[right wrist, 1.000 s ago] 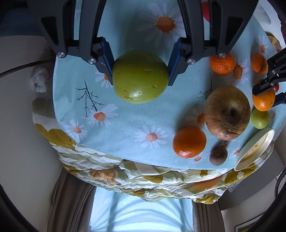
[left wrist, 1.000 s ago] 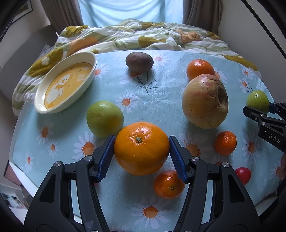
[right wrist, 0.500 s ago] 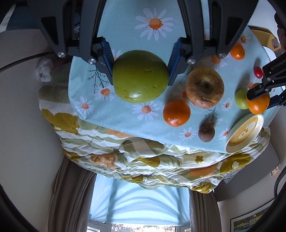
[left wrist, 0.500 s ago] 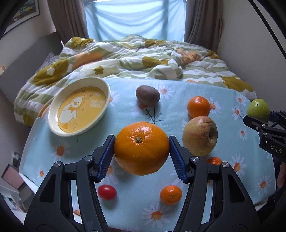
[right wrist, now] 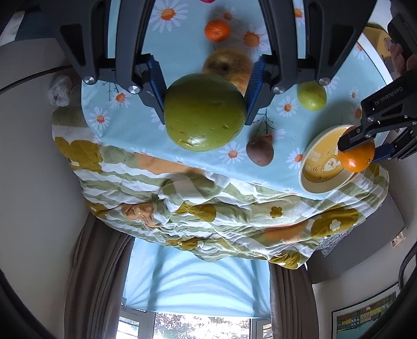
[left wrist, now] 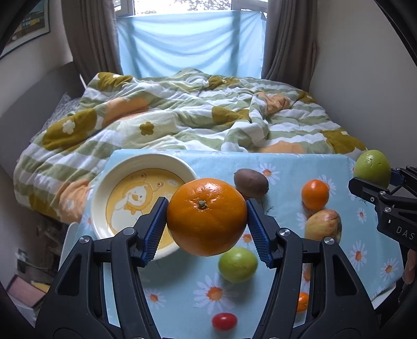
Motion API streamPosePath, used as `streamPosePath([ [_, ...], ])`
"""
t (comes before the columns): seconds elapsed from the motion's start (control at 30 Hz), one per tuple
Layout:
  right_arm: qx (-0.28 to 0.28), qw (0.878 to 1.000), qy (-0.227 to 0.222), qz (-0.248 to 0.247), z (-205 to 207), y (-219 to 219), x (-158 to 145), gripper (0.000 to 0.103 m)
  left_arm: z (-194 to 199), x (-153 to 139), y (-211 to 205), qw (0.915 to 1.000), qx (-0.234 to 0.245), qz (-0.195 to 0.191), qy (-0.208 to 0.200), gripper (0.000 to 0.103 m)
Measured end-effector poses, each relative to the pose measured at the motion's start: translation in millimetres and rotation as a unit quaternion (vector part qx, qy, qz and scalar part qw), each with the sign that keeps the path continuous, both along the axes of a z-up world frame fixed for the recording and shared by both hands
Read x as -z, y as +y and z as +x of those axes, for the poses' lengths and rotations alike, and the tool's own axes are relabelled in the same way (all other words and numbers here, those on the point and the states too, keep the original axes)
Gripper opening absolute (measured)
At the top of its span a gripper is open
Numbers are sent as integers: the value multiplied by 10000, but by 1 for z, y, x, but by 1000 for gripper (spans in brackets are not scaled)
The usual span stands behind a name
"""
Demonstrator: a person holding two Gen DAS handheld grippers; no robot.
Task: Organize fruits
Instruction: 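Lower the orange into the duck bowl with the left tool while the right carries green fruit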
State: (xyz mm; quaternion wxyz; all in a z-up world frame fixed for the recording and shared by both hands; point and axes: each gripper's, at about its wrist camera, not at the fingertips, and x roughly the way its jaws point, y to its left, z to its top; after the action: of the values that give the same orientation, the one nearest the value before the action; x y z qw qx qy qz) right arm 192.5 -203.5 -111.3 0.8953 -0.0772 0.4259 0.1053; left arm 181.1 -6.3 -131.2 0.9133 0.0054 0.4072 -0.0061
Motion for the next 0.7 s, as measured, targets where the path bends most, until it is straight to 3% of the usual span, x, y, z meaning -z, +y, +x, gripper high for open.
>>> streamPosePath([
  [0.37,403,9988,269,108,33,95,29,51,70,35,84,9976,625,135,284,65],
  [0.7,652,9969,428,129,62,147,55,51,125,83,118,9918,1006,274,736,65],
])
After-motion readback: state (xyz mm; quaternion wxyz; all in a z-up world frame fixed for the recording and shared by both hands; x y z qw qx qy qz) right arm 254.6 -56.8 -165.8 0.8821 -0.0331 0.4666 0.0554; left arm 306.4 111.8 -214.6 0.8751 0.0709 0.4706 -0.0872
